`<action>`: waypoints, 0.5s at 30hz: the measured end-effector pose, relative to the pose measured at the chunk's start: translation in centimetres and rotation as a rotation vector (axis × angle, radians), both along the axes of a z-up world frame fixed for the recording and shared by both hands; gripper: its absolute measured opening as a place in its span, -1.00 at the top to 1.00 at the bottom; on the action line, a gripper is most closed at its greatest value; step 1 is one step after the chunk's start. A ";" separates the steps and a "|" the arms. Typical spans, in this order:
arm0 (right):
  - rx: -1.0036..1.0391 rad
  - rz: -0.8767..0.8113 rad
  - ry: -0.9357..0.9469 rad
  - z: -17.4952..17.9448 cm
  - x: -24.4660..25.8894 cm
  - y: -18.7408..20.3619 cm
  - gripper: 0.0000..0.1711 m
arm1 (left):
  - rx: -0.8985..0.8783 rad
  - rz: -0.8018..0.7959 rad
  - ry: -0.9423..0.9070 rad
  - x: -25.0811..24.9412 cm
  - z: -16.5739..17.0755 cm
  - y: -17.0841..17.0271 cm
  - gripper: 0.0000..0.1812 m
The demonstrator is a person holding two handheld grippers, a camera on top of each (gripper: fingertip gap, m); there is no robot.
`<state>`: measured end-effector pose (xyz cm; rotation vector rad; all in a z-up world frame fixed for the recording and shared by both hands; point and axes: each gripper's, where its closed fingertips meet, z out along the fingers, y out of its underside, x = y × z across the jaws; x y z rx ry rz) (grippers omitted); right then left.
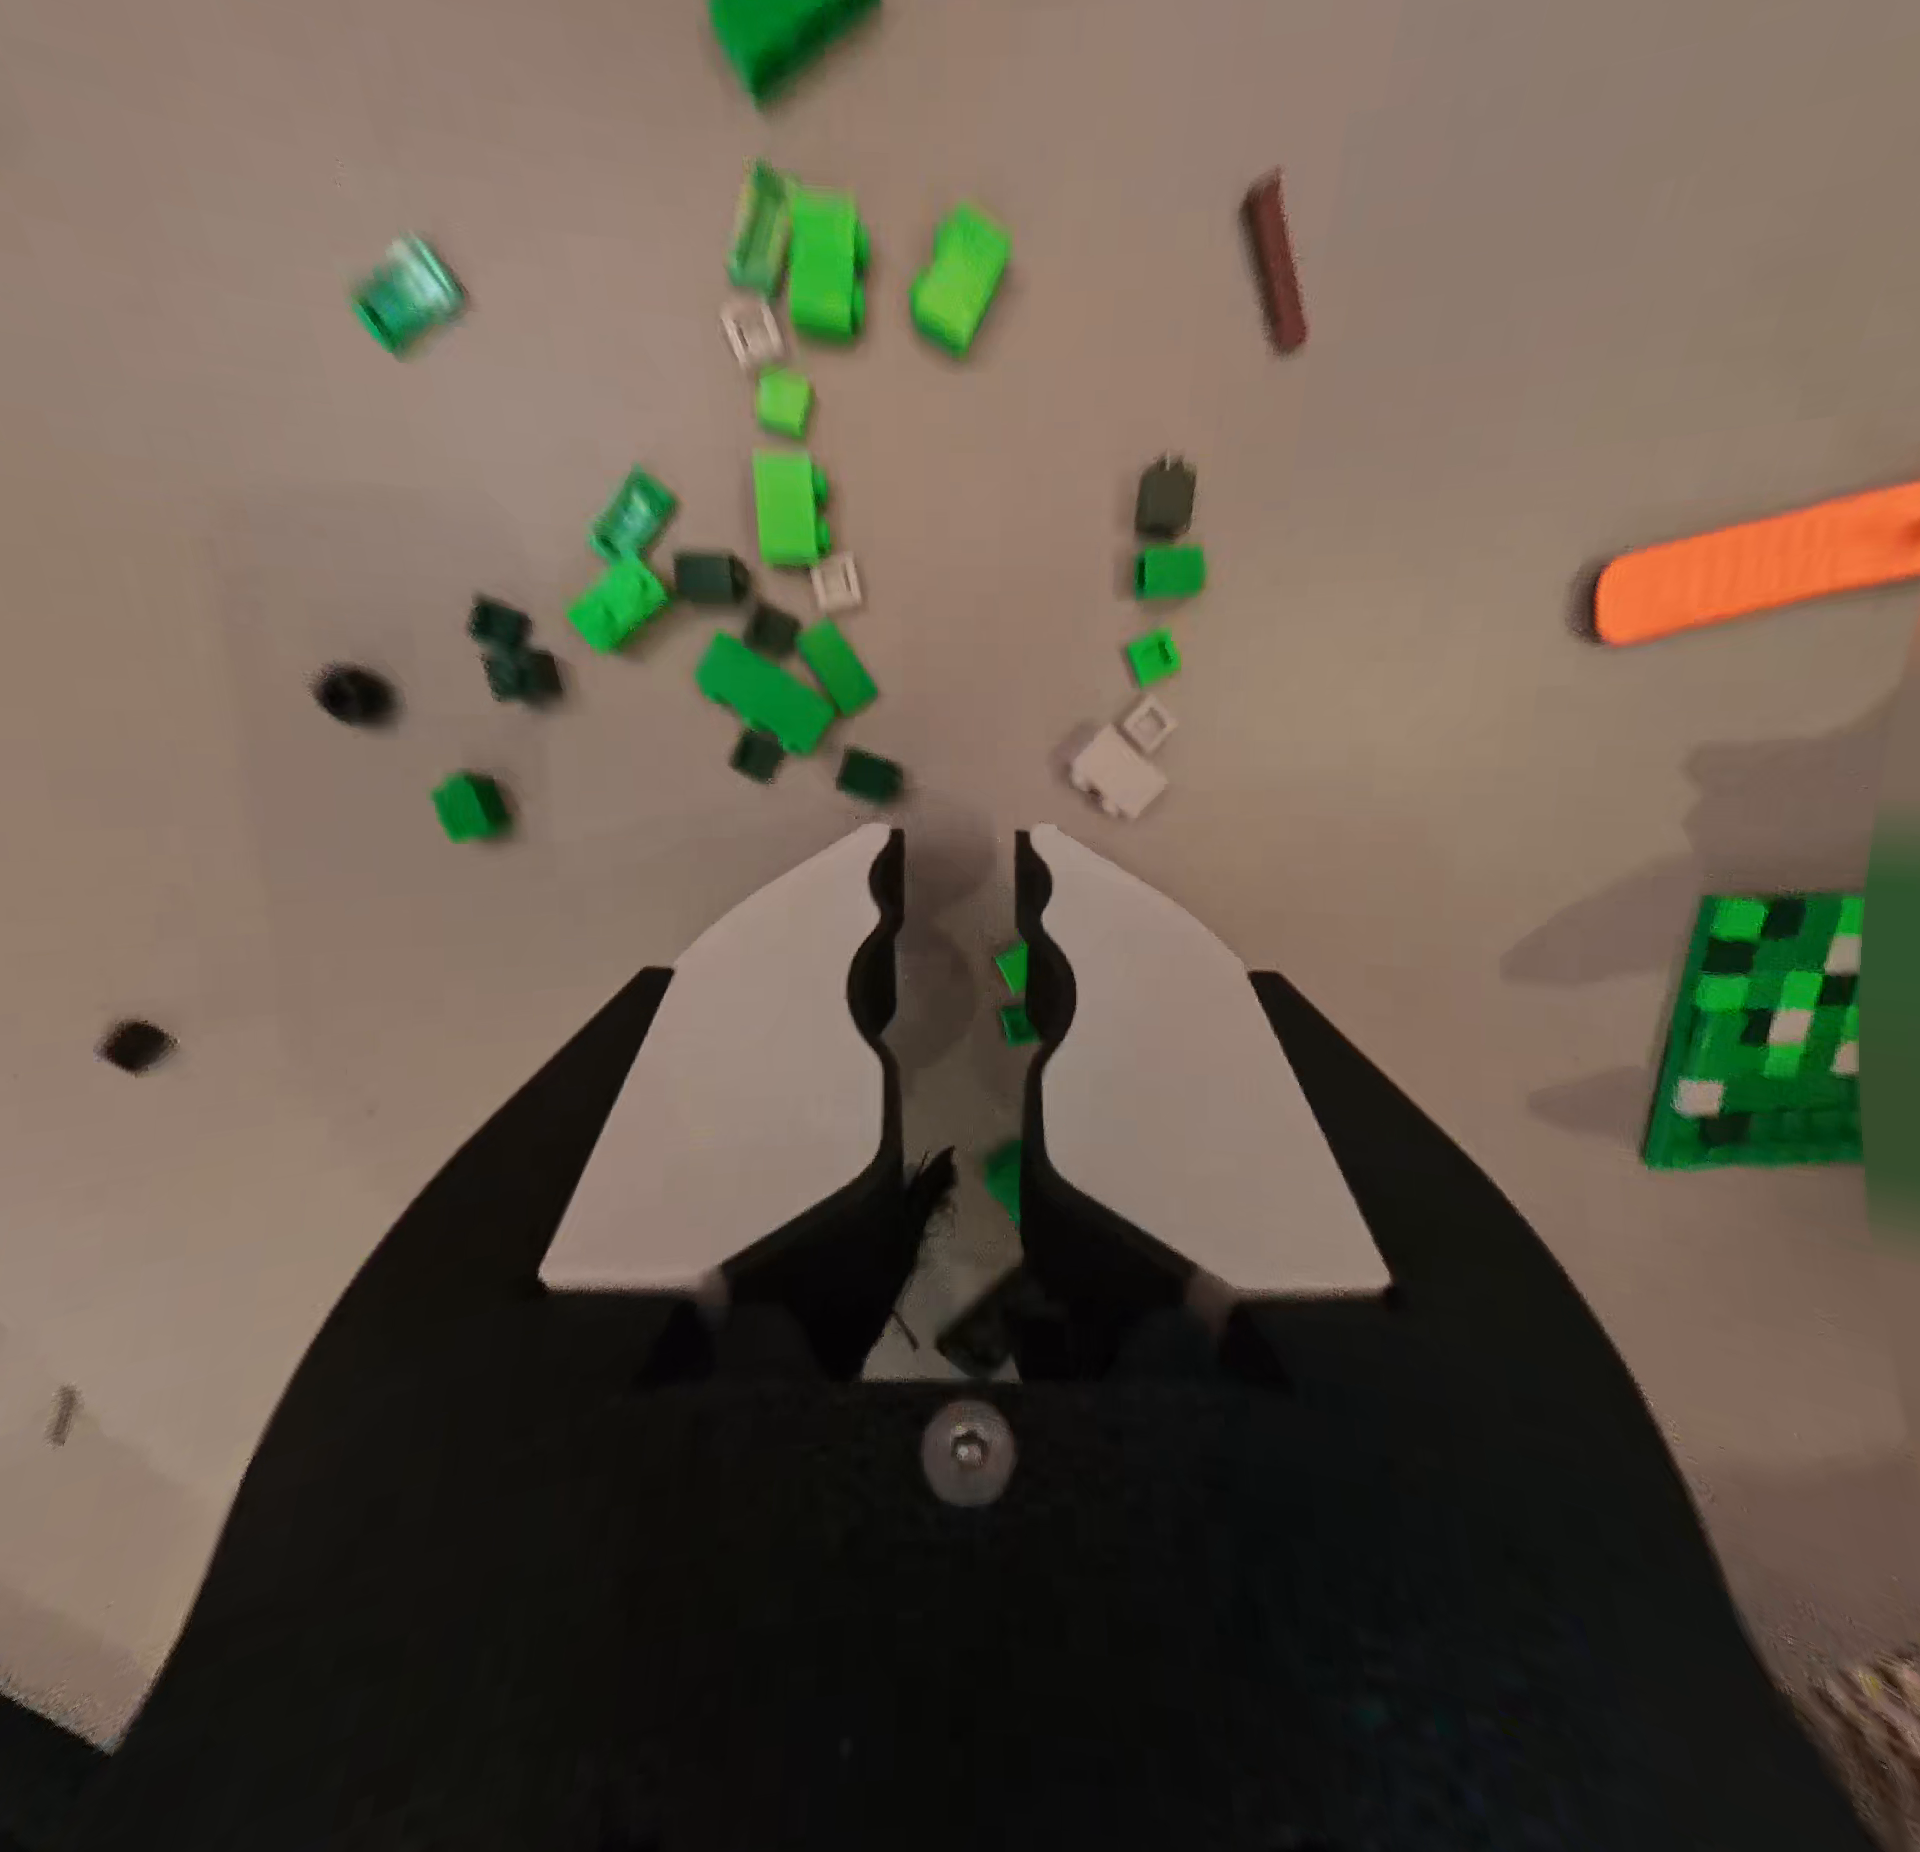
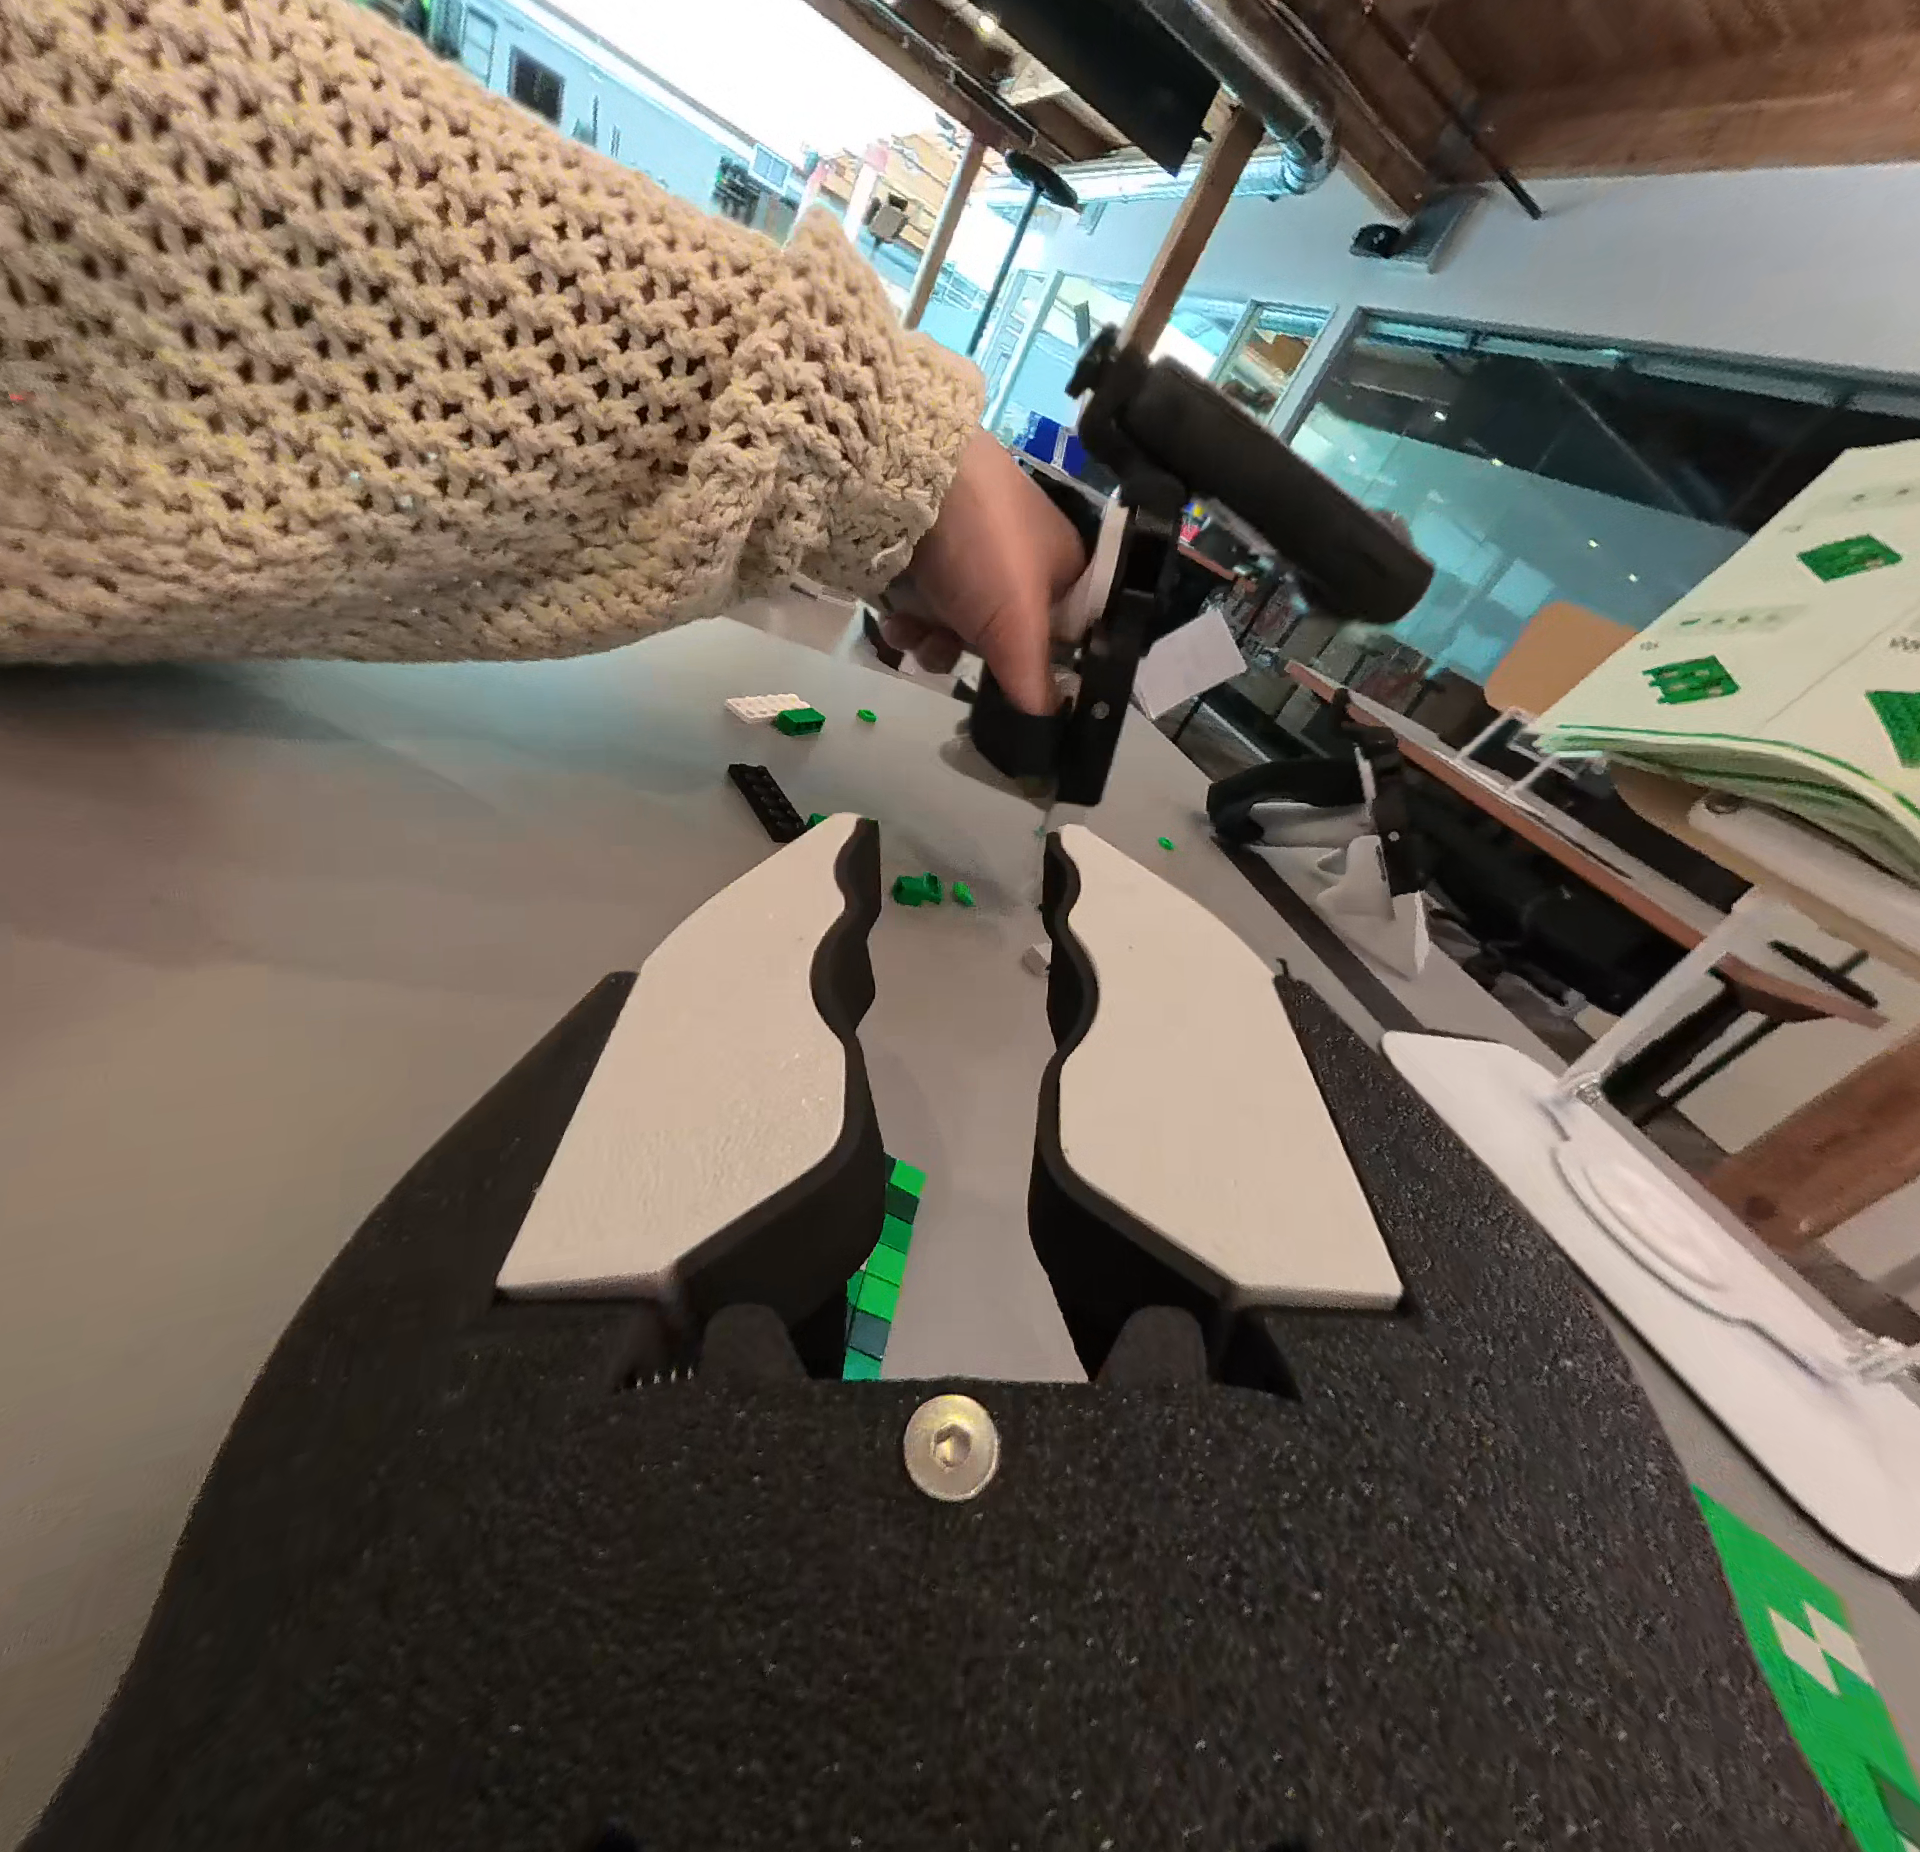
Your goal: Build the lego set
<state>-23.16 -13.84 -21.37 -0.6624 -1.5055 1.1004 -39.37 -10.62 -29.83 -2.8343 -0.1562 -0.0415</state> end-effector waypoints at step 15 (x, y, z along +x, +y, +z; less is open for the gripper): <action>-0.027 0.020 -0.038 -0.4 -0.3 0.1 0.69 | 0.013 -0.003 -0.008 -4.3 -0.1 8.0 0.82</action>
